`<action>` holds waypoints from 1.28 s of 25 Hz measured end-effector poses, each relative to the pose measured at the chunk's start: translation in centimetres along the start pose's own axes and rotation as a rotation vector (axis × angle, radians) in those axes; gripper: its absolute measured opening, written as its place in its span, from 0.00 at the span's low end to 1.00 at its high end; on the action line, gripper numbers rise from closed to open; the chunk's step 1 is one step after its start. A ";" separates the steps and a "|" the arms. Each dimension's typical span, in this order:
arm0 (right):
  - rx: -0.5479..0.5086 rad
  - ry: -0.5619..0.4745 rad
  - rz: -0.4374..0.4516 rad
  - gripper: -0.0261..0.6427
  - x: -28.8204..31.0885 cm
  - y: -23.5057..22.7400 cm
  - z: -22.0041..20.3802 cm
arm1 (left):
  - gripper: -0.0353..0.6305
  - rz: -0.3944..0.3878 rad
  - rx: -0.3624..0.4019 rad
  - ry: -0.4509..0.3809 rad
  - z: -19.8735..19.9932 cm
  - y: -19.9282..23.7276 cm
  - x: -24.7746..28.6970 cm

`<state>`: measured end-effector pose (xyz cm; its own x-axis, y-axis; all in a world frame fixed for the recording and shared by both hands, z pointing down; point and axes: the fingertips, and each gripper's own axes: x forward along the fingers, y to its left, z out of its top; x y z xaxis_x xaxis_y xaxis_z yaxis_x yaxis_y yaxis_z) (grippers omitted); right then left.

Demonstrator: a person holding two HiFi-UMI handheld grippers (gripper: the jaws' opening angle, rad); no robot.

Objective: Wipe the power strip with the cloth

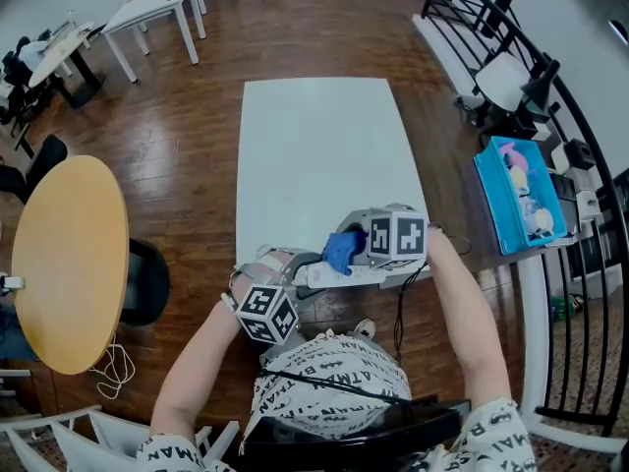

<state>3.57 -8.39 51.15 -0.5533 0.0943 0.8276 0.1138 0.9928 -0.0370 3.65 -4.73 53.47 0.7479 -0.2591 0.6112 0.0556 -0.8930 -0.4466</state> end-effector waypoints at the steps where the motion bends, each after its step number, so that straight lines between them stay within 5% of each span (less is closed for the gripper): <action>1: 0.020 -0.020 -0.029 0.25 -0.3 -0.5 -0.2 | 0.46 0.005 -0.013 0.001 -0.4 0.3 -0.1; 11: 0.423 -0.309 -0.418 0.25 -5.8 -4.5 -4.6 | 0.46 0.086 -0.219 0.033 -7.0 3.9 -2.6; 18: 0.609 -0.434 -0.535 0.25 -6.9 -3.4 -6.8 | 0.46 0.043 -0.306 0.062 -11.5 5.2 -1.3; 32: 0.987 -0.419 -0.684 0.25 -0.7 0.6 -11.6 | 0.46 -0.147 -0.398 0.078 -17.4 7.3 7.2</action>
<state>13.57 -8.73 57.02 -0.4937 -0.6200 0.6098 -0.8576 0.4636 -0.2229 -2.03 -19.50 66.01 0.6978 -0.1323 0.7039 -0.1133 -0.9908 -0.0739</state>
